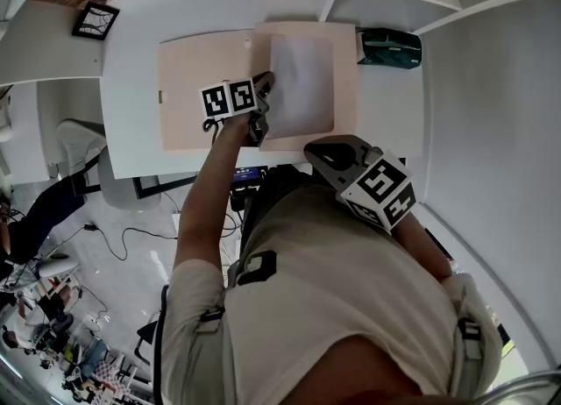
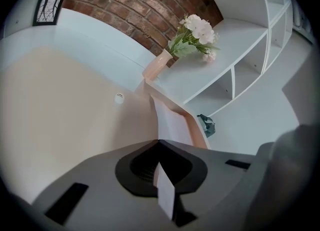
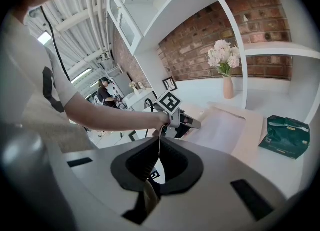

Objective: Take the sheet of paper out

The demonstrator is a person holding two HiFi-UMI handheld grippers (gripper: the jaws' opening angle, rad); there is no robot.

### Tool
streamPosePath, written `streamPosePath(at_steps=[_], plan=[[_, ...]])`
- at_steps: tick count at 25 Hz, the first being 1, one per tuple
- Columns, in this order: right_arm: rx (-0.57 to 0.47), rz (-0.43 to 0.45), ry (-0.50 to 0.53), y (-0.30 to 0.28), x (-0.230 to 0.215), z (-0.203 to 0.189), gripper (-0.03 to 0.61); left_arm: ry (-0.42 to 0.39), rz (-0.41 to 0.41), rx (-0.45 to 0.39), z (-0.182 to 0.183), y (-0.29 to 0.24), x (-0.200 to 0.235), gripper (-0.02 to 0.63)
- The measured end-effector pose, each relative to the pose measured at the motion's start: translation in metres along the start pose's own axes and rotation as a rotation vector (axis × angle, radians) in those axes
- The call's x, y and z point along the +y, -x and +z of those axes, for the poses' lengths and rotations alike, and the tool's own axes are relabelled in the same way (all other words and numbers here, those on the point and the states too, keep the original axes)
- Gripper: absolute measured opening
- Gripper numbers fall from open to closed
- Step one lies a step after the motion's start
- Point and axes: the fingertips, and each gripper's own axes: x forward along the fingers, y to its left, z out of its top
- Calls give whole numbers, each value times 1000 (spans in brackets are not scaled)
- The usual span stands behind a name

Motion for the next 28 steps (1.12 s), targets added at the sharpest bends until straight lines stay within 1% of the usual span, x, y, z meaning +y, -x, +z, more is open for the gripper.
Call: streamPosePath(at_steps=[8,11,22,28], plan=[[-6,-12,0,4,2,-2,26,-42,37,8,-1,3,3,15],[-7,-14,3,4,2,-2,26,-52,39,8,0,3,3,15],[-6,-21,22,3,10,2,26,-45,32,-24,8,15,4,15],[-8,-25,27,3,14,2,26,-52,45,-30,9,19,7,15]])
